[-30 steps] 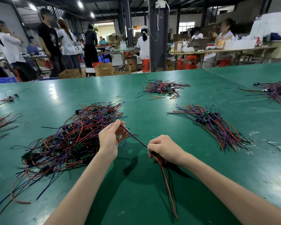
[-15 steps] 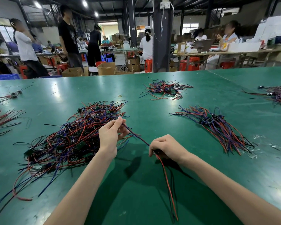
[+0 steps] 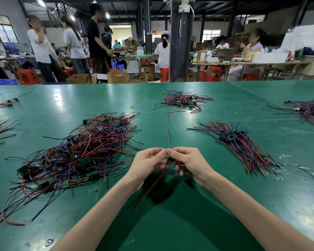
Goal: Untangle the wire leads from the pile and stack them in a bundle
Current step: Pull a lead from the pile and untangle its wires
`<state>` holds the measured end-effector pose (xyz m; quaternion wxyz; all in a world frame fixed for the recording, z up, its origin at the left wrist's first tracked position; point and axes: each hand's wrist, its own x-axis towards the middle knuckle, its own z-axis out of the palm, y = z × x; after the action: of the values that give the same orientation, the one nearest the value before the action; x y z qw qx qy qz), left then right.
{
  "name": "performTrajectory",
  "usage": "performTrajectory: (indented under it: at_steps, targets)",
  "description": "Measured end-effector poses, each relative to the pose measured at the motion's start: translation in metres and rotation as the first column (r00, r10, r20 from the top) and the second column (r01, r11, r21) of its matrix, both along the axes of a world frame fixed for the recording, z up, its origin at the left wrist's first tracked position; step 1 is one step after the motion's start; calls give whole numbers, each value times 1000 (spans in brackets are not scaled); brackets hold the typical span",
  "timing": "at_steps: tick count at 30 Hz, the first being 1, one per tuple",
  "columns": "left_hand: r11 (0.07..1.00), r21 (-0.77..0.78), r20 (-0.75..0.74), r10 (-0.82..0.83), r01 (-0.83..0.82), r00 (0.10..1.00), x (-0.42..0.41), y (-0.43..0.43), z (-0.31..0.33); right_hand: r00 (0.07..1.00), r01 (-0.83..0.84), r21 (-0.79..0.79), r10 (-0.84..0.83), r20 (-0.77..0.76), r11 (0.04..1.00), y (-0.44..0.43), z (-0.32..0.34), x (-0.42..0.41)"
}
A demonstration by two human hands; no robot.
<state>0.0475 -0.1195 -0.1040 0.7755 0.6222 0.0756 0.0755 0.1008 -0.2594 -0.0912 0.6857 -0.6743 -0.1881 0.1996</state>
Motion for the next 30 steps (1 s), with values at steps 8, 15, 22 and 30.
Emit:
performTrajectory:
  at_steps: [8, 15, 22, 30]
  targets:
    - [996, -1, -64, -88, 88, 994, -11, -10, 4, 991, 123, -8, -123, 46, 992, -3, -1, 5]
    - [997, -9, -98, -73, 73, 992, -13, -13, 7, 999, 1, 11, 0, -36, 1000, -3, -1, 4]
    - [998, -42, -87, -50, 46, 995, -14, -16, 9, 992, -63, 125, 76, -103, 990, -6, -2, 7]
    - [994, 4, -114, -108, 110, 988, -17, -20, 13, 998, 1, 76, 4, -61, 997, -4, -1, 7]
